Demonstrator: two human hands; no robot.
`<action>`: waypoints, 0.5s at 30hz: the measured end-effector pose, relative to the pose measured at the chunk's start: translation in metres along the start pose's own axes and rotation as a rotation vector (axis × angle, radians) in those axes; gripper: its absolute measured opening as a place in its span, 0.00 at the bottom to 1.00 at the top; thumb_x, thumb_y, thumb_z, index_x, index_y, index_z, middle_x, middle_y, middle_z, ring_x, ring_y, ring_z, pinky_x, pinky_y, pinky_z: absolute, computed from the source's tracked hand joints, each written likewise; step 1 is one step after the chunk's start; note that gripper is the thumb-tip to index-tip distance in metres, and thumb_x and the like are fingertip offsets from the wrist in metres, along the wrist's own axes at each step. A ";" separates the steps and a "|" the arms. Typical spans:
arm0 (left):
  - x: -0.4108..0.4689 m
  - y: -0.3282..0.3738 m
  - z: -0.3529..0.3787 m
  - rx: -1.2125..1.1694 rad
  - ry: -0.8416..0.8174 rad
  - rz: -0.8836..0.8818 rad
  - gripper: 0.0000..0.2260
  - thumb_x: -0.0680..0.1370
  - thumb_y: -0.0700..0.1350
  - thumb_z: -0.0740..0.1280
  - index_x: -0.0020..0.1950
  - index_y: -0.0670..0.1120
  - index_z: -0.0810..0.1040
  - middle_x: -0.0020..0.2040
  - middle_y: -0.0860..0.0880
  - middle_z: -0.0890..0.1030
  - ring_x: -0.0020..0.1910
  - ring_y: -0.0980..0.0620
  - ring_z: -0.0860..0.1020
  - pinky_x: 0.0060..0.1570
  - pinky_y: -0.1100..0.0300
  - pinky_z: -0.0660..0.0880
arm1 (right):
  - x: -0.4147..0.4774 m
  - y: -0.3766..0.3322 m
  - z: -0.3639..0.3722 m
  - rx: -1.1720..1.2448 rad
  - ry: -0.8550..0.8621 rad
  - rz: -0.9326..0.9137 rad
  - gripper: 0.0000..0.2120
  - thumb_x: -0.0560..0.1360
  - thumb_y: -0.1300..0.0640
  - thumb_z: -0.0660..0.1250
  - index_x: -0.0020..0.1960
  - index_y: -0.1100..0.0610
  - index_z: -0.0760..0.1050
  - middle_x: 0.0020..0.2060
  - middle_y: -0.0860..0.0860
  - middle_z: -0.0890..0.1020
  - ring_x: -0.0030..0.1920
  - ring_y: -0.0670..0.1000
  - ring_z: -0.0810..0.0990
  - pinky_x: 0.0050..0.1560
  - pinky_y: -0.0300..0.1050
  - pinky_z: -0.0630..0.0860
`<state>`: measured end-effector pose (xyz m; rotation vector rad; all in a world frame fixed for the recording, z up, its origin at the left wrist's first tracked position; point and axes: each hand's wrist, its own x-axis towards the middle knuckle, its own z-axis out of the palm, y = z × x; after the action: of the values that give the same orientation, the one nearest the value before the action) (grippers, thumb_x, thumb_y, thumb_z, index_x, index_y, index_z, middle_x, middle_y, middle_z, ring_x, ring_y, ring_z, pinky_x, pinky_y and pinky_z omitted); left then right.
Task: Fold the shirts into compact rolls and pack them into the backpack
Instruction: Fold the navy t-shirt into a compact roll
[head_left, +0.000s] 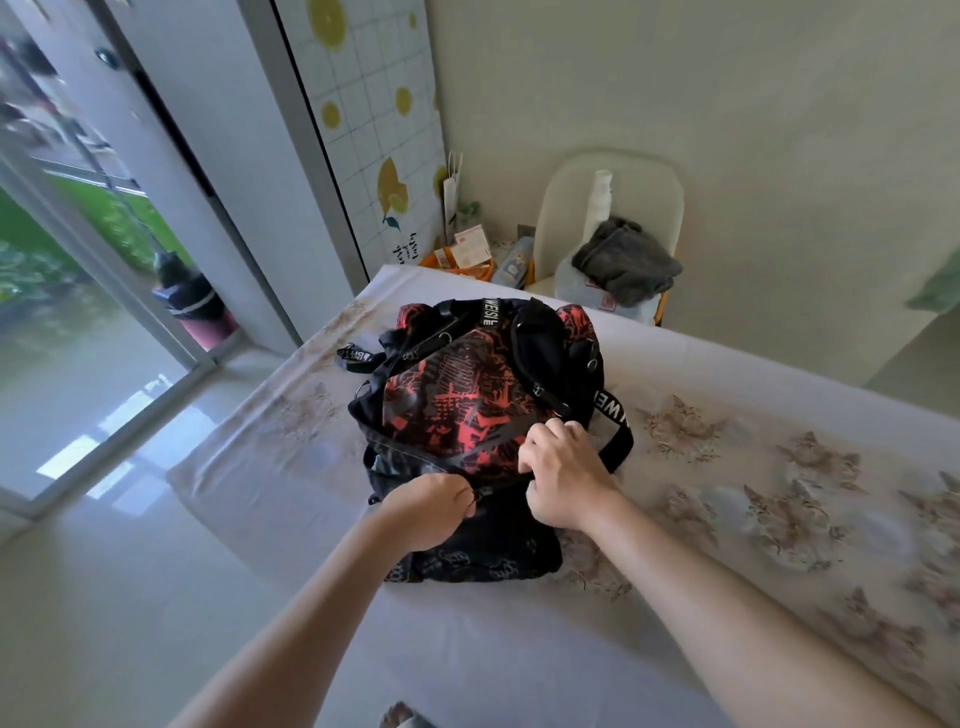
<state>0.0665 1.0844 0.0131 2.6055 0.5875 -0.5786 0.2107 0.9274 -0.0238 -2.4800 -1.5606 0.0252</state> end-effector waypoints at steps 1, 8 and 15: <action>0.000 0.003 -0.001 -0.001 0.060 0.013 0.10 0.83 0.47 0.57 0.55 0.48 0.78 0.50 0.51 0.78 0.57 0.47 0.76 0.51 0.58 0.73 | 0.004 -0.011 -0.001 0.082 -0.044 -0.055 0.12 0.69 0.53 0.68 0.52 0.52 0.77 0.50 0.48 0.77 0.54 0.53 0.73 0.59 0.51 0.70; -0.008 -0.022 -0.001 0.030 0.168 0.035 0.18 0.80 0.60 0.58 0.40 0.50 0.76 0.37 0.55 0.77 0.41 0.53 0.77 0.36 0.57 0.71 | 0.010 -0.027 -0.004 0.266 -0.204 0.077 0.13 0.74 0.48 0.74 0.52 0.56 0.79 0.47 0.47 0.79 0.50 0.50 0.77 0.48 0.42 0.66; -0.014 -0.103 -0.018 -0.031 0.192 -0.106 0.17 0.81 0.56 0.58 0.38 0.49 0.77 0.36 0.55 0.77 0.37 0.54 0.76 0.30 0.59 0.68 | 0.018 -0.044 -0.005 0.110 -0.231 0.186 0.12 0.76 0.47 0.70 0.53 0.54 0.77 0.48 0.46 0.76 0.52 0.51 0.77 0.48 0.42 0.65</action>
<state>0.0110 1.1742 0.0049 2.6307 0.7921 -0.3497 0.1797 0.9608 -0.0094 -2.5993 -1.3596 0.4284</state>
